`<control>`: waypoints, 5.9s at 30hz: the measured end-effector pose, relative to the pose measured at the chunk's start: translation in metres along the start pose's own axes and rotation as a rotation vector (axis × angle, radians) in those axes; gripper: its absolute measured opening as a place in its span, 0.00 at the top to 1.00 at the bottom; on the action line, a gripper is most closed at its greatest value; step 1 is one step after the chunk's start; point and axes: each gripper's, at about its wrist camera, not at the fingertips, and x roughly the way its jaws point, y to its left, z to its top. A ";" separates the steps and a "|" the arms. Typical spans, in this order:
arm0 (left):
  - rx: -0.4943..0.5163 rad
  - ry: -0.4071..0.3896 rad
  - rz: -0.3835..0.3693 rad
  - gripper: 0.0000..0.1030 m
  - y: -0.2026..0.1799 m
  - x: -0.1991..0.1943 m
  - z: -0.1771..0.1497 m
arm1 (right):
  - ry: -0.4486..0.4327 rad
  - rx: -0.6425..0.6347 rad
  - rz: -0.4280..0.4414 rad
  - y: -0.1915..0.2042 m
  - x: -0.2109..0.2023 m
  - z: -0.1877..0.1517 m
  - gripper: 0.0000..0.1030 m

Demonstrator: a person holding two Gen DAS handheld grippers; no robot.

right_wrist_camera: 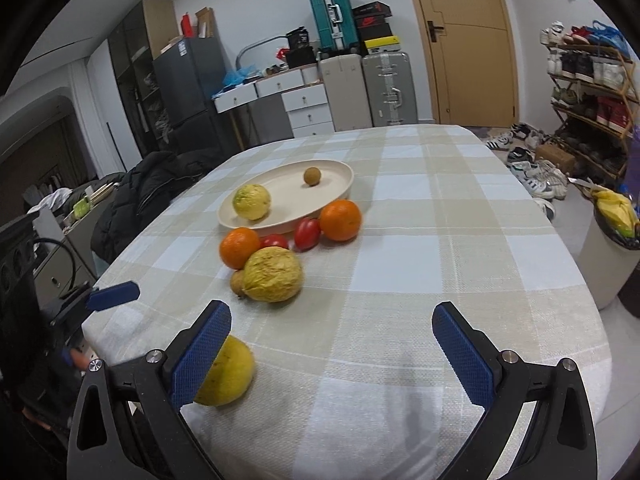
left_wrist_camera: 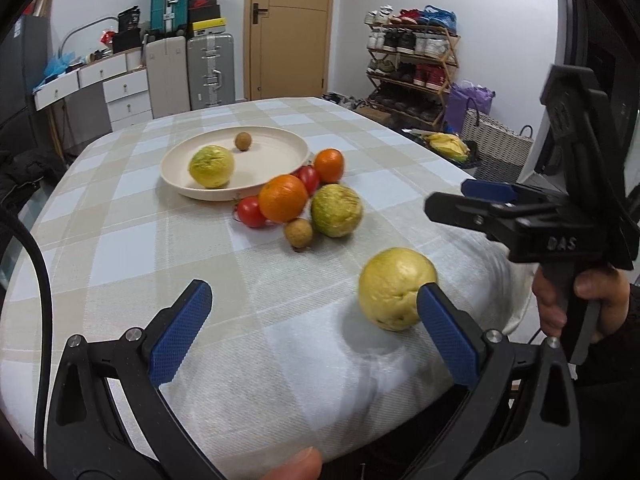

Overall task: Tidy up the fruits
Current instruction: 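Close the left gripper around the large yellow fruit and lift it, then grasp the wrinkled yellow fruit with the right gripper while the left gripper holds its fruit, then place both yellow fruits onto the cream plate and open both grippers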

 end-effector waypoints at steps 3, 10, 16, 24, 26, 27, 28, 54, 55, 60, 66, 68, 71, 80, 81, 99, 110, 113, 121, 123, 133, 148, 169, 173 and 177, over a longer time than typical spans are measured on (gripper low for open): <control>0.014 0.018 -0.023 0.01 -0.009 0.005 -0.001 | 0.003 0.002 -0.006 -0.002 0.001 -0.001 0.00; 0.011 0.064 -0.043 0.01 -0.019 0.024 -0.001 | 0.030 -0.009 -0.029 -0.003 0.005 -0.002 0.00; 0.012 0.071 -0.050 0.01 -0.022 0.036 0.002 | 0.047 -0.029 -0.011 -0.005 0.002 -0.009 0.00; 0.046 0.093 -0.123 0.32 -0.028 0.046 0.005 | 0.049 -0.020 -0.001 -0.007 0.002 -0.010 0.00; 0.056 0.101 -0.152 0.43 -0.030 0.047 0.003 | 0.045 -0.021 -0.001 -0.006 0.002 -0.010 0.00; 0.059 0.102 -0.167 0.51 -0.031 0.047 0.003 | 0.046 -0.022 0.000 -0.006 0.003 -0.010 0.00; 0.061 0.100 -0.171 0.51 -0.031 0.046 0.002 | 0.047 -0.022 0.002 -0.006 0.003 -0.010 0.00; -0.088 -0.003 -0.011 0.51 0.052 0.022 0.020 | 0.101 -0.093 0.043 0.025 0.046 0.011 0.00; -0.090 -0.007 -0.005 0.51 0.054 0.021 0.020 | 0.105 -0.094 0.045 0.026 0.049 0.014 0.00; -0.111 -0.021 0.023 0.51 0.064 0.016 0.022 | 0.131 -0.100 0.063 0.031 0.066 0.024 0.02; -0.144 -0.026 0.050 0.51 0.076 0.016 0.023 | 0.150 -0.115 0.096 0.039 0.077 0.028 0.11; -0.155 -0.025 0.056 0.51 0.080 0.016 0.023 | 0.157 -0.116 0.103 0.040 0.080 0.029 0.17; -0.161 -0.028 0.065 0.51 0.083 0.015 0.022 | 0.173 -0.108 0.120 0.040 0.085 0.029 0.21; -0.175 -0.031 0.067 0.51 0.086 0.015 0.023 | 0.206 -0.088 0.162 0.041 0.094 0.025 0.41; -0.175 -0.031 0.068 0.51 0.086 0.015 0.022 | 0.208 -0.081 0.164 0.040 0.094 0.024 0.44; -0.180 -0.026 0.088 0.51 0.091 0.031 0.027 | 0.130 -0.085 0.176 0.036 0.077 0.027 0.50; -0.192 -0.022 0.097 0.51 0.095 0.034 0.026 | 0.078 -0.061 0.178 0.029 0.064 0.035 0.50; -0.193 -0.027 0.092 0.51 0.095 0.036 0.028 | 0.070 -0.065 0.180 0.030 0.061 0.038 0.50; -0.169 -0.036 0.101 0.51 0.094 0.043 0.038 | 0.049 -0.086 0.182 0.033 0.058 0.047 0.50; -0.167 -0.042 0.106 0.51 0.096 0.044 0.044 | 0.045 -0.086 0.188 0.033 0.058 0.051 0.50; -0.173 -0.060 0.119 0.51 0.106 0.050 0.062 | 0.060 -0.077 0.191 0.032 0.070 0.067 0.50; -0.169 -0.042 0.132 0.51 0.116 0.079 0.080 | 0.084 -0.066 0.203 0.038 0.089 0.091 0.50; -0.145 -0.014 0.121 0.51 0.115 0.119 0.103 | 0.149 -0.032 0.182 0.030 0.128 0.106 0.50; -0.144 -0.001 0.127 0.51 0.115 0.127 0.105 | 0.162 -0.022 0.181 0.027 0.137 0.106 0.50; -0.148 0.007 0.134 0.51 0.119 0.133 0.108 | 0.169 -0.022 0.172 0.026 0.141 0.108 0.50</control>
